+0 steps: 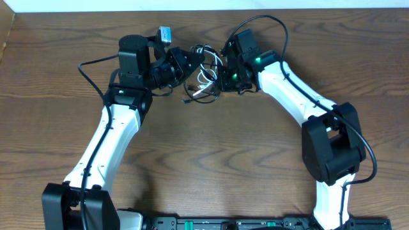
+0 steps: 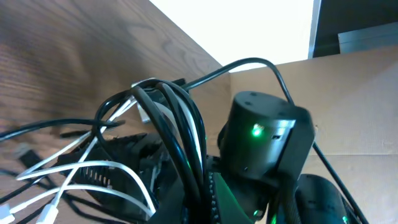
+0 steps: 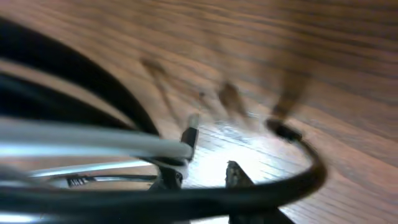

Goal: Untangle cables
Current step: 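Pull the grippers apart, right gripper drawing cable right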

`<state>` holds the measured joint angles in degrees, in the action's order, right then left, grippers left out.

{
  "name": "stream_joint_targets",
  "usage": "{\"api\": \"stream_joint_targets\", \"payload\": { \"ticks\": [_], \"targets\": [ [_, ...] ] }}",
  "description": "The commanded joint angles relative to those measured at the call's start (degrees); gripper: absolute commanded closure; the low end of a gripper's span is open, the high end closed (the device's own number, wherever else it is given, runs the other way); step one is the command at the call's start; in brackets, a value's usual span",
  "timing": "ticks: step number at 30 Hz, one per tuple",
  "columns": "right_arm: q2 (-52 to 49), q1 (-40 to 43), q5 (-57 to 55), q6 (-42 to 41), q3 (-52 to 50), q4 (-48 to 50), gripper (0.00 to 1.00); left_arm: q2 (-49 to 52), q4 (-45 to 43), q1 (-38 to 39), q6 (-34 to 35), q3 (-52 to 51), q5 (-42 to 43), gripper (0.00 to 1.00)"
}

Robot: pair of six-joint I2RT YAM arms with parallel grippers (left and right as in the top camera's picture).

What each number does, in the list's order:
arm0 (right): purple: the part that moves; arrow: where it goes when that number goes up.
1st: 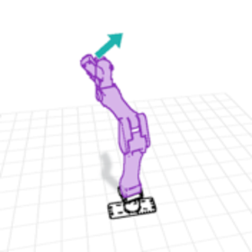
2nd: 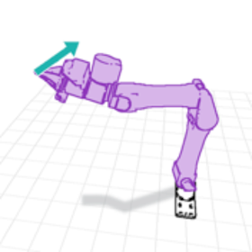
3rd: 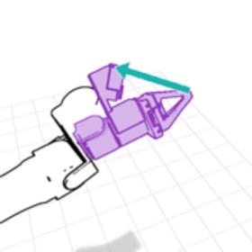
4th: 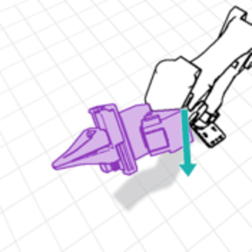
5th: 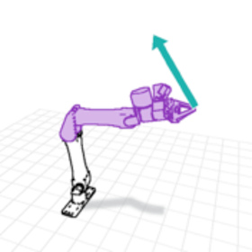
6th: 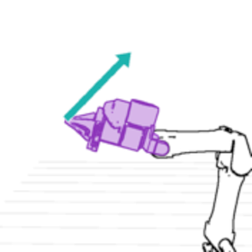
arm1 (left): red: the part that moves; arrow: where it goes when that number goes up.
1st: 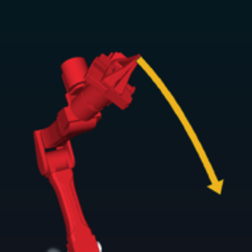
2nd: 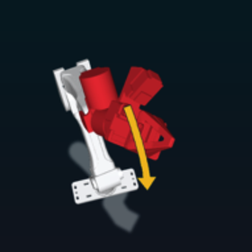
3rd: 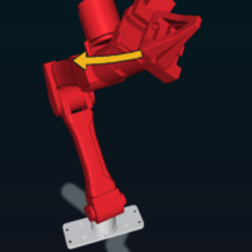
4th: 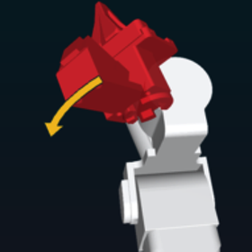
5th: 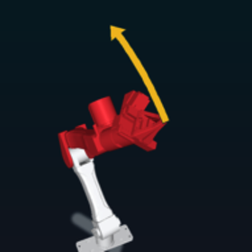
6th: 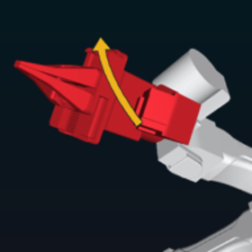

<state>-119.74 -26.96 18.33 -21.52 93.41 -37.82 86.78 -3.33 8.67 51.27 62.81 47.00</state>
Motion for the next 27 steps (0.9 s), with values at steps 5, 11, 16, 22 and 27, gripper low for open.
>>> {"api": "stream_joint_targets", "payload": {
  "ticks": [5, 11, 16, 22, 27],
  "targets": [
    [1.44, -0.85, -14.10, -1.81, -3.32, 0.61, 0.78, -1.07, -2.23, -0.50, 1.73, 0.44, 0.39, 0.93],
    [1.44, 1.03, -28.98, -0.42, -7.37, -0.74, 0.78, -2.14, -3.26, -3.43, 3.52, 0.44, 2.78, 0.92],
    [1.44, 4.66, -34.25, 0.98, -10.88, -1.03, 0.78, -3.85, -3.69, -7.50, 3.74, 0.44, 5.22, 0.93],
    [1.44, 11.98, -34.73, 1.03, -13.55, -1.03, 0.79, -5.27, -5.97, -11.26, 3.72, 0.44, 9.46, 0.92],
    [1.44, 18.64, -34.71, 1.46, -13.92, -1.14, 0.79, -5.25, -6.88, -11.87, 2.93, 0.44, 12.04, 0.93]
  ]
}}
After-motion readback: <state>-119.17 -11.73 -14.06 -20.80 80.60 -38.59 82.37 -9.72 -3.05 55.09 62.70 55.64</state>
